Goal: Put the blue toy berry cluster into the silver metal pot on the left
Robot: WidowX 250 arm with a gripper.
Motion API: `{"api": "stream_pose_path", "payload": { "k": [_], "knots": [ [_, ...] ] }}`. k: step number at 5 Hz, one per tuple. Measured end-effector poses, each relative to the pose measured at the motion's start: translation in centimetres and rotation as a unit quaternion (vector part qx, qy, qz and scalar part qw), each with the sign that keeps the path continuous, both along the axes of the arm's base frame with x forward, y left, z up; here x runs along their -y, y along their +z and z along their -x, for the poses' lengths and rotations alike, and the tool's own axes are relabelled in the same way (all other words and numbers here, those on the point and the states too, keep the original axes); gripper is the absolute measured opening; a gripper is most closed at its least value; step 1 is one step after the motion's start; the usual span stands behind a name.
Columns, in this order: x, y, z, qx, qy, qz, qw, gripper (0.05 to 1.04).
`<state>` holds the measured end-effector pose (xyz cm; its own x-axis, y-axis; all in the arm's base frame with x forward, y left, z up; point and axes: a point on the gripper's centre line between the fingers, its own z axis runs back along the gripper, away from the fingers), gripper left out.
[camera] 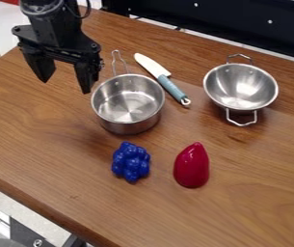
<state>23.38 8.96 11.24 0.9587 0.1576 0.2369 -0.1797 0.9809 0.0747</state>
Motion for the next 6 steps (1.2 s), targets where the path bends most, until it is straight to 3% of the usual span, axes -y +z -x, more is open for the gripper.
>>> {"api": "stream_pose_path", "payload": {
  "k": [1, 4, 6],
  "knots": [
    [0.3, -0.5, 0.4, -0.011, 0.001, 0.007, 0.9999, 0.997],
    [7.2, -1.0, 3.7, -0.081, -0.060, 0.079, 0.9918, 0.997],
    [9.9, -4.4, 2.3, -0.063, -0.056, 0.075, 0.9936, 0.997]
  ]
}}
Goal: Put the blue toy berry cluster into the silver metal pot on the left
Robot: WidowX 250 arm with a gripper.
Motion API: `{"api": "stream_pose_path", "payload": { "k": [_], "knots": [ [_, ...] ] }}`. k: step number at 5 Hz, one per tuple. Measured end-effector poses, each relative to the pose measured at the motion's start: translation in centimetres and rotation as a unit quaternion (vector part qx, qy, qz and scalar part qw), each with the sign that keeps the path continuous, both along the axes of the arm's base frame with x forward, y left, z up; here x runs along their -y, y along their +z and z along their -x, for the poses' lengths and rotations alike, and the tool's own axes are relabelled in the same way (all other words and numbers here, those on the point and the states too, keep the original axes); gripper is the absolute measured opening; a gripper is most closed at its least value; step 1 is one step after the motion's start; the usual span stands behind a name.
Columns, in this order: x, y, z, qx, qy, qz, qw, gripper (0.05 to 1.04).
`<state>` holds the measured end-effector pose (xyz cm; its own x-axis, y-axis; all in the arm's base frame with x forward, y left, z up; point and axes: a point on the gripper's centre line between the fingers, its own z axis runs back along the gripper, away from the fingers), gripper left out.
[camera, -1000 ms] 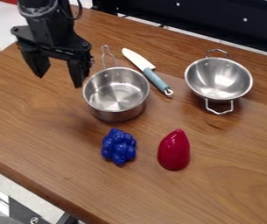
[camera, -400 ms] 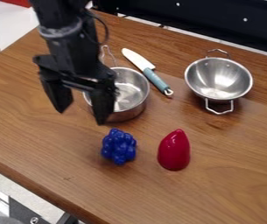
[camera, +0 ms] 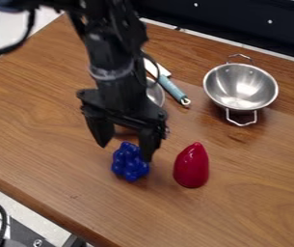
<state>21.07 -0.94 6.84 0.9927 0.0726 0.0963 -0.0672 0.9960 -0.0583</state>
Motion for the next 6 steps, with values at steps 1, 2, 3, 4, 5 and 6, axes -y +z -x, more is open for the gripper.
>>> {"api": "stream_pose_path", "payload": {
  "k": [1, 2, 3, 4, 5, 6],
  "knots": [
    [0.5, -0.8, -0.4, 0.006, 0.005, -0.017, 0.9998, 0.997],
    [0.6, -1.6, -0.5, 0.003, 0.001, -0.040, 0.9992, 0.997],
    [0.6, -2.1, -0.2, -0.001, 0.005, -0.041, 0.9991, 0.997],
    [0.2, -3.1, 0.0, 0.000, 0.010, -0.050, 0.9987, 0.973],
    [0.0, -3.2, 0.2, 0.003, 0.008, -0.050, 0.9987, 0.891],
    [-0.2, -3.2, 0.3, 0.004, 0.007, -0.055, 0.9984, 0.891]
  ]
}}
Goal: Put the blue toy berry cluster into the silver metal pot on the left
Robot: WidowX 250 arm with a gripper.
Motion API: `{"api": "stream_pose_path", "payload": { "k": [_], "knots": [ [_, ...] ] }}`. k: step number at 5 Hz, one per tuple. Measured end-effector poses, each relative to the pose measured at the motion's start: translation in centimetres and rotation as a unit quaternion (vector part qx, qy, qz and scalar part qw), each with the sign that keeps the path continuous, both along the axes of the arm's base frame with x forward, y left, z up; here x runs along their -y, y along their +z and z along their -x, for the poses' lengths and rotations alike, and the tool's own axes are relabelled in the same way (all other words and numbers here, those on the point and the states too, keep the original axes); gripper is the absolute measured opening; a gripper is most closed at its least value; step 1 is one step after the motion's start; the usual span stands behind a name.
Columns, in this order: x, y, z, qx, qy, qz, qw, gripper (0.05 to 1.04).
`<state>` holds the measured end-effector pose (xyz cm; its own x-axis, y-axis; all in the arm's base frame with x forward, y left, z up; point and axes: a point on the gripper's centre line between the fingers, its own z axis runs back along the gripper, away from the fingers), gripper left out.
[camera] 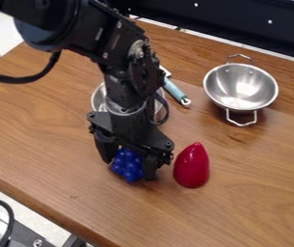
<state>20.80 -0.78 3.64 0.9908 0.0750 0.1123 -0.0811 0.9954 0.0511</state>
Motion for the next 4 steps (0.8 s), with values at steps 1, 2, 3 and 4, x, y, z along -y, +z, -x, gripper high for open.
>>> {"api": "stream_pose_path", "payload": {
  "k": [1, 2, 3, 4],
  "knots": [
    [-0.4, 0.2, 0.5, -0.009, -0.007, -0.006, 0.9999, 0.891],
    [-1.0, 2.3, 1.0, -0.010, 0.005, 0.005, 0.9999, 0.891],
    [-1.8, 4.5, 0.4, -0.005, 0.025, 0.002, 0.9997, 0.891],
    [-3.3, 6.7, -1.7, 0.037, 0.060, 0.009, 0.9975, 0.891]
  ]
}}
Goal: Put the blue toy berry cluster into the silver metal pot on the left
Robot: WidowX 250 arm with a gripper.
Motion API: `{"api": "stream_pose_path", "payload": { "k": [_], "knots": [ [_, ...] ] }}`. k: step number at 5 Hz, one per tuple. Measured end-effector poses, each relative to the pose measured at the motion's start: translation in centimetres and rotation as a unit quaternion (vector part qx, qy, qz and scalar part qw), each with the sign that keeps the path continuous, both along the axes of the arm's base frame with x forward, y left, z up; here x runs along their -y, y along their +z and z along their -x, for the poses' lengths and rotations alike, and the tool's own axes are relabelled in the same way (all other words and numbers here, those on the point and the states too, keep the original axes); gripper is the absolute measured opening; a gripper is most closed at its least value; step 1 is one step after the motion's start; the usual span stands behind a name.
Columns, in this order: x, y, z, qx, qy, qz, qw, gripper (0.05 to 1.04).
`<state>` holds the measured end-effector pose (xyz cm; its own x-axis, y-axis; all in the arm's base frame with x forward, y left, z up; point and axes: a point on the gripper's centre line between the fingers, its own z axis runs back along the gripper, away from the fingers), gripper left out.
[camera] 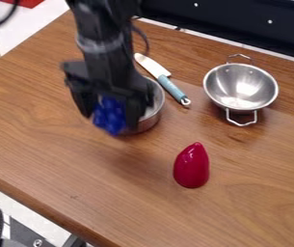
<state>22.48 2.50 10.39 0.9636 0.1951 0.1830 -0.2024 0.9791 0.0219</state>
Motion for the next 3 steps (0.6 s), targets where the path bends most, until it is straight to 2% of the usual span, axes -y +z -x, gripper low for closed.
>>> {"api": "stream_pose_path", "payload": {
  "k": [1, 2, 3],
  "knots": [
    [-2.0, 1.2, -2.8, 0.020, 0.056, 0.009, 0.9982, 0.891],
    [-3.0, 0.7, -5.3, 0.020, 0.096, 0.011, 0.9951, 0.891],
    [-3.3, -1.0, -6.2, 0.007, 0.100, 0.002, 0.9949, 0.891]
  ]
}}
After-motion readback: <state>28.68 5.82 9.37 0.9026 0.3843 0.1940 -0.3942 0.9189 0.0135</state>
